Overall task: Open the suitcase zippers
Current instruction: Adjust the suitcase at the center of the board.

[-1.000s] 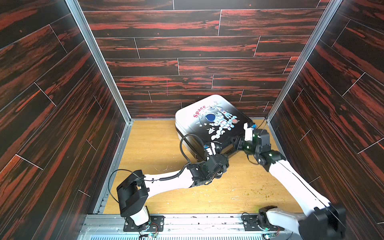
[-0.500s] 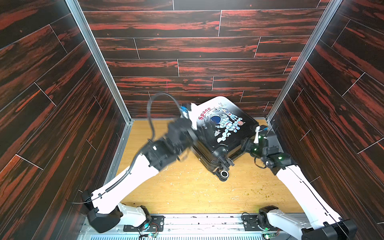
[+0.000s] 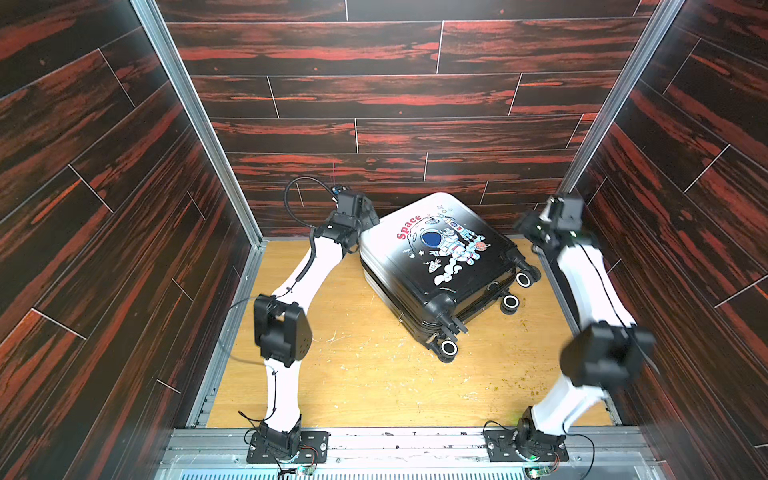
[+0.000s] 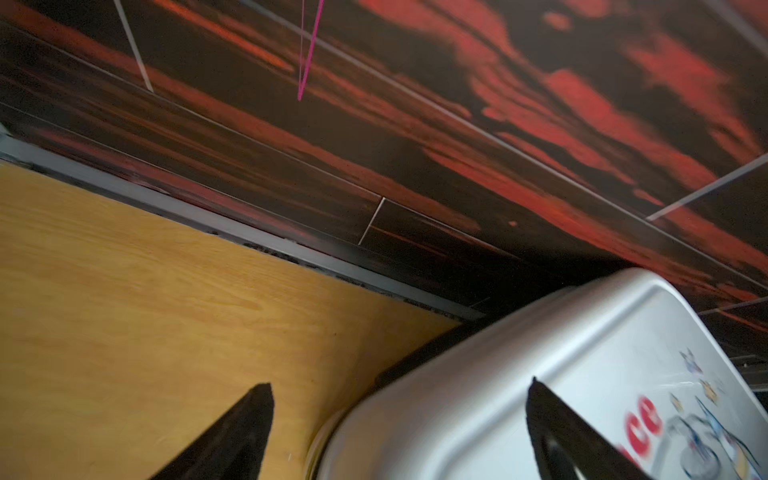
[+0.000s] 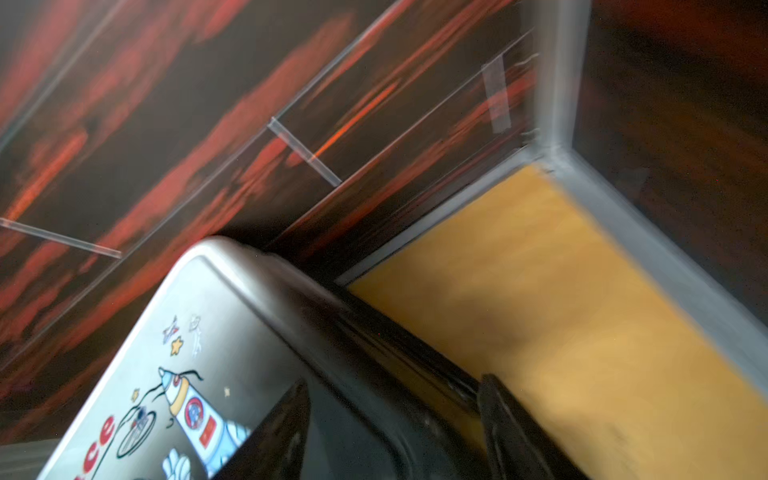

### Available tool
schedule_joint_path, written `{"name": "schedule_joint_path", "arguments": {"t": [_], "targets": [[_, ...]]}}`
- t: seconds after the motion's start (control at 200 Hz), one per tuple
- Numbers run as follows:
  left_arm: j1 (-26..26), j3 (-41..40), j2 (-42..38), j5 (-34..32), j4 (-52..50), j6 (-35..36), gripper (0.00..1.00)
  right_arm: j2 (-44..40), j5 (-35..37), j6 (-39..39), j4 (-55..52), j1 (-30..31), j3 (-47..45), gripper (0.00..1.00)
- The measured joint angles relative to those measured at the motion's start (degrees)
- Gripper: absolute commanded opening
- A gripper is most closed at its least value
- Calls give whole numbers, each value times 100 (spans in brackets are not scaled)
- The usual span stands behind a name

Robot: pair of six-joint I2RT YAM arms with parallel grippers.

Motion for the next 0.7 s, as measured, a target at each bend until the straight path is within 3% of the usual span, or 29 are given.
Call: {"name": "schedule_joint_path", "arguments": {"t": [0.16, 0.256, 0.331, 0.521, 0.701], "targets": [[507, 210, 608, 780, 332, -487, 89, 1714, -2044, -2, -361, -87, 1633, 65], [702, -319, 503, 981, 586, -688, 89, 2732, -3268, 26, -553, -74, 2883, 65], [715, -962, 192, 994, 734, -800, 89, 3047, -3971, 85, -219, -52, 3163, 65], [376, -3001, -1886, 358, 789, -927, 89, 3432, -4922, 42, 68, 345, 3523, 65], [-70, -3563, -4011, -249, 704, -951, 89, 3696, -5340, -173, 85, 1390, 3751, 63]]}}
